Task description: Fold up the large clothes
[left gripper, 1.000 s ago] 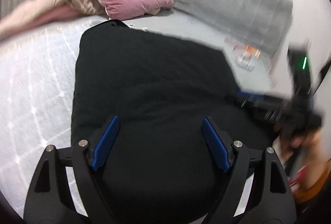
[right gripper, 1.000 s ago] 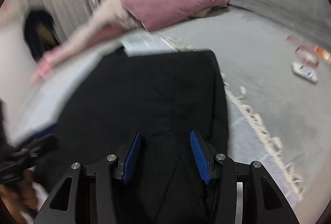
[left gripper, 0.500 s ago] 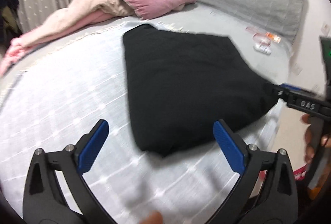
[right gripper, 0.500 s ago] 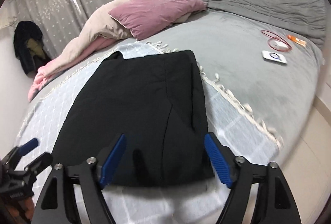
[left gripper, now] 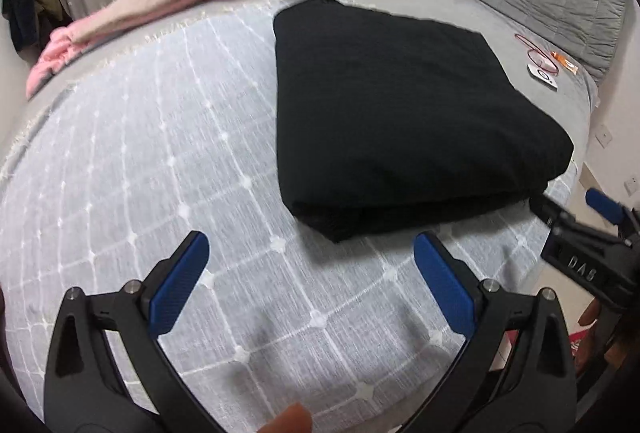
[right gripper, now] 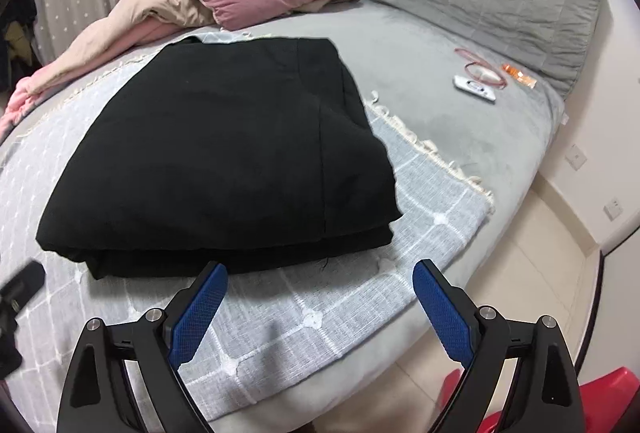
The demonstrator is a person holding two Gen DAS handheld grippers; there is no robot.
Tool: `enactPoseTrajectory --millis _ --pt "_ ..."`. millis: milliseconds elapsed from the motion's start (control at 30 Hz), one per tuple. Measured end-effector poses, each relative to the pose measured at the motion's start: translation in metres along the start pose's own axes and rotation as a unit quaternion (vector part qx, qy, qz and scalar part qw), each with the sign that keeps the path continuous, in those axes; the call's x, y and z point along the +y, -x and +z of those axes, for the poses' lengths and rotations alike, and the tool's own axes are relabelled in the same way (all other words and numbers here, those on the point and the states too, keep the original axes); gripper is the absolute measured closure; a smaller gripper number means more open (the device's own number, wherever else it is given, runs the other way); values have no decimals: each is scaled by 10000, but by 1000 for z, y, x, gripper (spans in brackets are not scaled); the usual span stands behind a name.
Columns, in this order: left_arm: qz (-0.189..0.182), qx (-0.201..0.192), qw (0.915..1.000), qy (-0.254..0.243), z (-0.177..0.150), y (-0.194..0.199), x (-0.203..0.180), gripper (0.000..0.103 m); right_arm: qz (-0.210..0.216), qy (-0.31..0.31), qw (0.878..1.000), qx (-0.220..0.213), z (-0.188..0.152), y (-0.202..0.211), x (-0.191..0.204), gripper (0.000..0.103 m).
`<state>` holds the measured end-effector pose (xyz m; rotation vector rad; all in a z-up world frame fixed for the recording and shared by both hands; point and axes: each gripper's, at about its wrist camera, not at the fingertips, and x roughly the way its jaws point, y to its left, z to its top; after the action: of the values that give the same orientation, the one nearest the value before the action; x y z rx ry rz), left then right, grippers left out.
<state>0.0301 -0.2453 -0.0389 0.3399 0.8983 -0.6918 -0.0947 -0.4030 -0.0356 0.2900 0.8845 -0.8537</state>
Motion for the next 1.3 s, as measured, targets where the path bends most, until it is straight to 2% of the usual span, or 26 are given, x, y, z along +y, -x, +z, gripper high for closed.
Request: enactPoseTrajectory --millis 167,1300 --pt "66 -49 10000 -47 -1 2 -3 1 -26 -34 10000 3 -1 1 -1 8" --pt "-174 85 9997 -123 -7 0 -10 1 117 40 9998 132 -9 -1 4 8"
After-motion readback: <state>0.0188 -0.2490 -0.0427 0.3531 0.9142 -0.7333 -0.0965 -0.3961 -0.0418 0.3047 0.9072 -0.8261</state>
